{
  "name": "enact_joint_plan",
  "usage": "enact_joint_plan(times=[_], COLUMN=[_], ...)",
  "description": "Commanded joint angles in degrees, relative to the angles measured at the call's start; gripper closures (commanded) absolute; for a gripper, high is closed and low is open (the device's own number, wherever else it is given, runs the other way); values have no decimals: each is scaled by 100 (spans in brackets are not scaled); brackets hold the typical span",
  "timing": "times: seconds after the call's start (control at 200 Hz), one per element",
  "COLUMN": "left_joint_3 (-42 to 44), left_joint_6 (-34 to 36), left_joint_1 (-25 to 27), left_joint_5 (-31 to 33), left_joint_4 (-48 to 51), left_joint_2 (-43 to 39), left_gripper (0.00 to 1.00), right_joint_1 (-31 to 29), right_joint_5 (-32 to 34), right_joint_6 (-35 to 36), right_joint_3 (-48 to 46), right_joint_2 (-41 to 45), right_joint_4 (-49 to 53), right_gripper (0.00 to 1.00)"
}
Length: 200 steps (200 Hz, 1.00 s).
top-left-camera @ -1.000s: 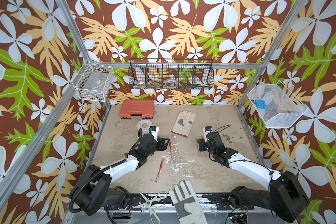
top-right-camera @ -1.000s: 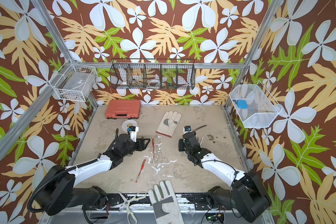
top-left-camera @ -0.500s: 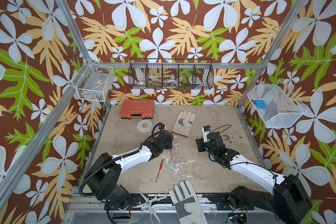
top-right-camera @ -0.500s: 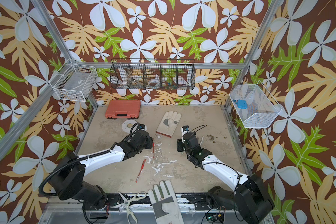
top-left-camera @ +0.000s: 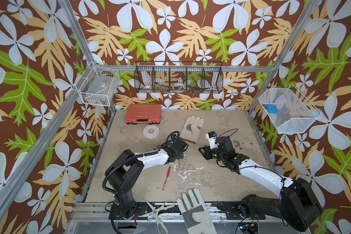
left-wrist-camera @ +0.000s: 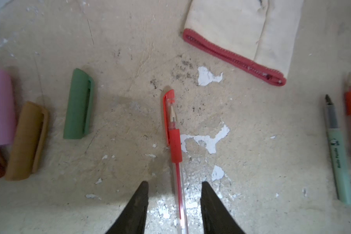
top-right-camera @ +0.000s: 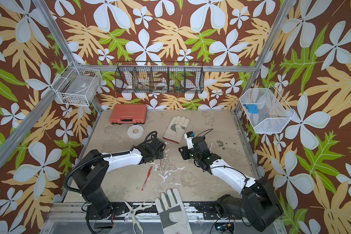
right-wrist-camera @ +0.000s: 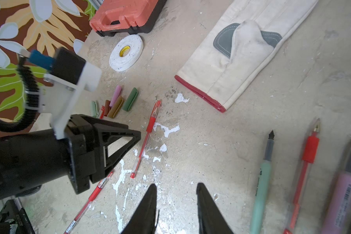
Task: Open the pen caps
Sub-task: 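Lower the open left gripper onto the loose red pen and close, then raise the red pen upright with the left gripper while right approaches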
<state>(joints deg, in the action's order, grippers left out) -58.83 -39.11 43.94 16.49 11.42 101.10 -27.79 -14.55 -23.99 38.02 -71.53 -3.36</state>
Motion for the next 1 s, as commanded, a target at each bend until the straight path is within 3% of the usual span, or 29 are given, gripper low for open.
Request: enact_joint_plan(times=[0.0,0.145,0.235,0.395,0.756,0.996], left_joint_3=[-101,-54,-24,-70,-90,-93], left_joint_6=[-71,-75,-15,12,248,601], left_joint_1=[0,7,5,16,15,9], left_joint_5=[72,-42,-130,-89,-76,-318], left_joint_4=[239,185,156,251,492,465], left_joint_2=[146,278,334,408,571,544], left_gripper=[56,60,69,70,83,99], right_joint_1=[6,16,19,19,18,19], right_joint_5=[87,101,110,153,203,215], right_joint_6=[-1,8,4,8,-26,-5], right_joint_3=[-16,8,14,4,-62,-100], right_joint_2=[49,-27,-45,-2,189,263], right_joint_4=[-33,-21,-17,2,-57,-71], right_gripper=[66,66,66,66,66,66])
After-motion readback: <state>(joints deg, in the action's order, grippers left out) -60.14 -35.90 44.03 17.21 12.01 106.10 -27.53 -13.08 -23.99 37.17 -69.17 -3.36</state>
